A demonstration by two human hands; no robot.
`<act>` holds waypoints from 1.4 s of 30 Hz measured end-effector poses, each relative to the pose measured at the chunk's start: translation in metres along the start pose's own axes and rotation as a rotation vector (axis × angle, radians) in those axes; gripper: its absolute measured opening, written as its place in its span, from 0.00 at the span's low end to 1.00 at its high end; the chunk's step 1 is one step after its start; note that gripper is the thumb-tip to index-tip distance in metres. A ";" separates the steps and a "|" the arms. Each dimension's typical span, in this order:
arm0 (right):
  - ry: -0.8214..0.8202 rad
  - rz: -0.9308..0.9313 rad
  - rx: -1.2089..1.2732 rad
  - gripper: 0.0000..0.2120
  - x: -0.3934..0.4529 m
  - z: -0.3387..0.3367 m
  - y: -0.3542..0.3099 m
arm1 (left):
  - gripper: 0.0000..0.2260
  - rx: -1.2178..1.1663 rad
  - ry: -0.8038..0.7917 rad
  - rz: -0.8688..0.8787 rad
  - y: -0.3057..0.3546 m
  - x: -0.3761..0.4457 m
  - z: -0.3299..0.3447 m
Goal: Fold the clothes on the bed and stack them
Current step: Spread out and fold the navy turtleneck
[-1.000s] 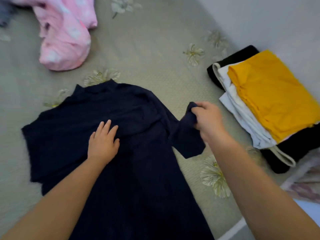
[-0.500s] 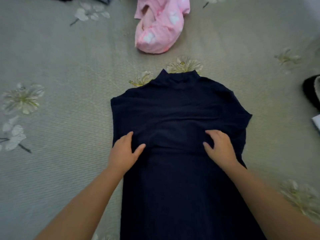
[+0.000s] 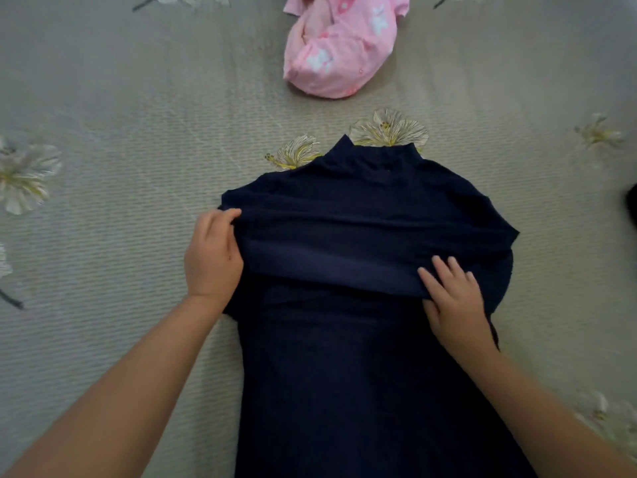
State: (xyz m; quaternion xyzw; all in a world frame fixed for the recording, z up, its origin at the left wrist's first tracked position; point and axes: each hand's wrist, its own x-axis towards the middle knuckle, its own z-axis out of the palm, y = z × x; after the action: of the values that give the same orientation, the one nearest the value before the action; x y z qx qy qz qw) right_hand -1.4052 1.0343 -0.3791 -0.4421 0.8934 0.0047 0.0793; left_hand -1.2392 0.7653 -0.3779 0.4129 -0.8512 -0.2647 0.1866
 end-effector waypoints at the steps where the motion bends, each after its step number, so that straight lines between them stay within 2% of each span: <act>1: -0.165 0.003 -0.057 0.25 0.001 0.001 -0.005 | 0.13 0.092 -0.129 -0.054 -0.007 -0.002 0.001; 3: -0.360 0.050 -0.010 0.27 0.002 0.005 -0.002 | 0.18 0.283 -0.341 -0.138 -0.014 -0.013 0.006; 4: -0.344 0.044 0.114 0.24 0.003 0.000 0.003 | 0.20 0.322 -0.368 -0.164 -0.012 -0.017 0.008; 6: -0.109 0.051 0.274 0.16 0.007 -0.012 0.024 | 0.22 0.307 -0.308 -0.137 0.002 -0.021 0.010; 7: 0.064 0.112 0.316 0.13 0.009 -0.019 0.039 | 0.21 0.312 -0.282 -0.050 0.012 -0.023 0.015; 8: 0.156 0.181 0.328 0.14 0.014 -0.028 0.057 | 0.21 0.324 -0.257 0.052 0.023 -0.025 0.021; 9: 0.143 0.264 0.339 0.15 0.020 -0.036 0.076 | 0.21 0.333 -0.264 0.158 0.035 -0.027 0.030; 11: -0.040 0.330 0.317 0.20 0.039 -0.044 0.113 | 0.20 0.331 -0.338 0.277 0.061 -0.029 0.052; 14: -0.287 0.238 0.271 0.20 0.063 -0.039 0.149 | 0.22 0.332 -0.424 0.234 0.084 -0.030 0.090; 18: -0.222 0.179 0.386 0.08 0.090 -0.047 0.169 | 0.22 0.347 -0.404 0.127 0.098 -0.024 0.118; 22: -0.260 0.176 0.678 0.15 0.122 -0.068 0.173 | 0.18 0.399 -0.371 0.044 0.103 -0.014 0.127; 23: -0.302 0.159 0.683 0.17 0.133 -0.071 0.173 | 0.16 0.417 -0.346 0.038 0.103 -0.012 0.129; 25: -0.420 0.101 0.480 0.15 0.157 -0.071 0.177 | 0.10 0.452 -0.298 0.039 0.103 -0.006 0.133; 28: -0.492 0.017 0.057 0.04 0.182 -0.058 0.183 | 0.07 0.473 -0.275 0.001 0.105 0.004 0.138; 30: -0.455 -0.031 -0.084 0.08 0.186 -0.040 0.182 | 0.07 0.467 -0.245 -0.036 0.106 0.008 0.140; 33: -0.301 -0.046 -0.163 0.13 0.174 -0.014 0.182 | 0.06 0.464 -0.236 -0.043 0.110 0.008 0.142; 35: -0.124 0.094 -0.103 0.16 0.155 -0.004 0.185 | 0.12 0.444 -0.243 -0.066 0.109 0.007 0.139; 37: 0.116 0.281 0.084 0.19 0.125 -0.001 0.181 | 0.18 0.380 -0.204 -0.044 0.107 0.005 0.132; 38: 0.238 0.315 0.159 0.20 0.107 0.001 0.172 | 0.19 0.364 -0.183 -0.010 0.106 0.002 0.128; 40: 0.348 0.238 0.118 0.21 0.068 0.014 0.142 | 0.24 0.371 -0.211 0.026 0.100 -0.009 0.120; 42: 0.253 0.036 0.039 0.23 0.035 0.029 0.119 | 0.31 0.414 -0.285 0.020 0.093 -0.022 0.116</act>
State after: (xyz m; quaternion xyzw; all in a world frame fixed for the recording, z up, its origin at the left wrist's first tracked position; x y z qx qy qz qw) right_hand -1.5161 1.0817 -0.4206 -0.4216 0.9040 -0.0670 -0.0256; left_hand -1.3446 0.8660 -0.4159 0.3923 -0.9091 -0.1384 -0.0210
